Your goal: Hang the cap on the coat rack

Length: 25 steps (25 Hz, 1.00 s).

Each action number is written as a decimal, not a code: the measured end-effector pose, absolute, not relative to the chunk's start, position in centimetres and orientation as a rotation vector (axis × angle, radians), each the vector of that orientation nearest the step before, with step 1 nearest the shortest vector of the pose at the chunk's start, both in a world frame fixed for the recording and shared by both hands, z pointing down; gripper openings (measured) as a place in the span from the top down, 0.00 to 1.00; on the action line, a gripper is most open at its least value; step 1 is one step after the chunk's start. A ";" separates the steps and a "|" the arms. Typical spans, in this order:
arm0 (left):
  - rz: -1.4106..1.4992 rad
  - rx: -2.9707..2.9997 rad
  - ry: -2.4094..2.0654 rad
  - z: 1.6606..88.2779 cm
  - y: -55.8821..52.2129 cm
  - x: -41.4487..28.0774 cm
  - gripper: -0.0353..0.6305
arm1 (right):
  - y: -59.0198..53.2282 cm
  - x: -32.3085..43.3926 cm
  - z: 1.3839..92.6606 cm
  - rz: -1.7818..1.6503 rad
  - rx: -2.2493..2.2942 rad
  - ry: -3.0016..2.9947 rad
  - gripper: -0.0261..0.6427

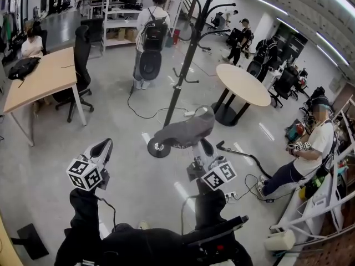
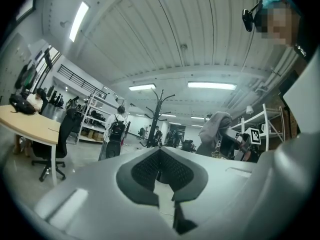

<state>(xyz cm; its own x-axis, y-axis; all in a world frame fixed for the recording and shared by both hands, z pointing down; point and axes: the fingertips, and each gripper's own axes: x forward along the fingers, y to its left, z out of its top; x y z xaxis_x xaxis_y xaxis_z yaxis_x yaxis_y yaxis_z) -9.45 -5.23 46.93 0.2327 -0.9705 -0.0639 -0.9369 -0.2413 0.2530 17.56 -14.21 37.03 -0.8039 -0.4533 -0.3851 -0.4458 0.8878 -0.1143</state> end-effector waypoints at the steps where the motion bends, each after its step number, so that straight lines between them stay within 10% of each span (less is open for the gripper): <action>1: -0.309 2.335 -1.821 47.0 -5.7 -9.4 0.95 | -14.7 17.5 37.1 -0.030 -0.660 2.649 0.93; 25: -0.281 2.429 -1.705 45.8 -22.0 -15.8 0.95 | -27.4 10.3 35.8 0.032 -0.746 2.623 0.93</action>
